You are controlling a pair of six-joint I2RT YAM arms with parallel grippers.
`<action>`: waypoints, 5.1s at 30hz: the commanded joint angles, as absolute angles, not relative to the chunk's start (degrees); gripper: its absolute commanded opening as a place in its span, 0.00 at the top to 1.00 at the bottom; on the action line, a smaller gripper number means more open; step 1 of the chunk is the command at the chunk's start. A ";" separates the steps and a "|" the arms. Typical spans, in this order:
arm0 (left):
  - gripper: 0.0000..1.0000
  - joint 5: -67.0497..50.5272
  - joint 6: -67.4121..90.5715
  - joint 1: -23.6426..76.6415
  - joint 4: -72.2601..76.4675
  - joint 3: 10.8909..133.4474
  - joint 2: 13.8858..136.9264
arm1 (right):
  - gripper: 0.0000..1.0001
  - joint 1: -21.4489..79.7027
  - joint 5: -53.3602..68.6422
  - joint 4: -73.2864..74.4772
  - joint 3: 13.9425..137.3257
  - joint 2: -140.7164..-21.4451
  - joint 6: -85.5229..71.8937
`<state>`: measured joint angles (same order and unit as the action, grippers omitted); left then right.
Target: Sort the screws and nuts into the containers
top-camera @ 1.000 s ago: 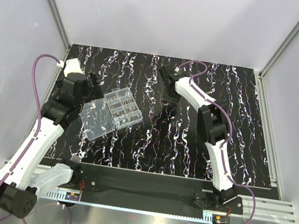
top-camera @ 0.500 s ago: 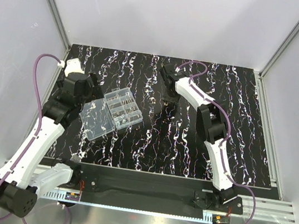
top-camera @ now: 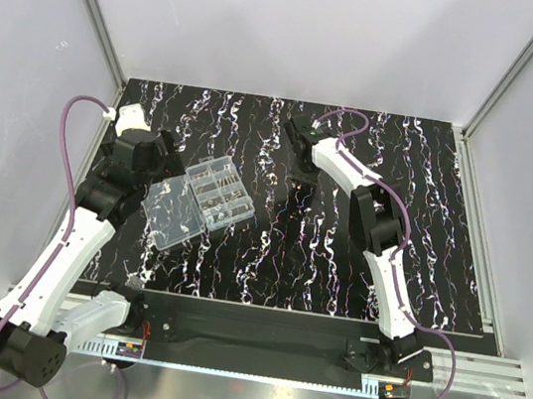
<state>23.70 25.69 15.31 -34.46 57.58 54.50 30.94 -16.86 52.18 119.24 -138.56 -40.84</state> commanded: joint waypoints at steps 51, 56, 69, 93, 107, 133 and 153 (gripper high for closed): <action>0.01 21.53 25.58 15.56 -31.99 57.39 53.52 | 1.00 51.33 -7.03 38.06 111.80 -128.23 -21.89; 0.01 21.71 25.49 15.56 -32.08 57.48 53.53 | 0.98 51.33 -7.47 38.85 112.85 -129.64 -21.71; 0.01 22.06 25.40 15.47 -32.17 57.39 53.70 | 0.47 50.98 -9.66 44.81 116.71 -126.13 -20.57; 0.01 22.32 25.31 15.47 -32.26 57.39 54.40 | 0.50 34.37 -10.81 37.45 107.05 -127.26 -11.00; 0.01 22.68 25.22 15.47 -32.34 57.39 55.37 | 0.55 31.90 -7.29 34.46 106.26 -131.31 -8.97; 0.01 22.15 25.31 15.56 -32.26 57.48 55.72 | 1.00 34.10 2.10 37.01 108.46 -126.05 -11.08; 0.01 21.88 25.31 15.56 -32.26 57.57 55.11 | 1.00 47.37 4.75 36.12 107.93 -123.92 -12.31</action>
